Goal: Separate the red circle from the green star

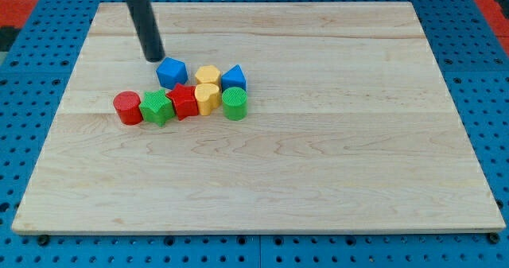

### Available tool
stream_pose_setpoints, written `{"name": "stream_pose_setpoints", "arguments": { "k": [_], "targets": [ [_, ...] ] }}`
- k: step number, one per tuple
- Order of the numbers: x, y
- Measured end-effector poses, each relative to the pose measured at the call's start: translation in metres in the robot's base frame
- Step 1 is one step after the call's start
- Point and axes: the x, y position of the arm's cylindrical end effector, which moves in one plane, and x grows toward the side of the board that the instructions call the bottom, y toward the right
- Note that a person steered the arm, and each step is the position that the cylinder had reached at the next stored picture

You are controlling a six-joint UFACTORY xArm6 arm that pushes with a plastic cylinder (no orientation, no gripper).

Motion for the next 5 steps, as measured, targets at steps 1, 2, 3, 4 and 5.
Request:
{"name": "stream_pose_setpoints", "arguments": {
  "k": [1, 2, 3, 4, 5],
  "targets": [
    [0.042, 0.001],
    [0.0, 0.006],
    [0.045, -0.078],
    [0.112, -0.1],
    [0.14, -0.068]
  ]
}}
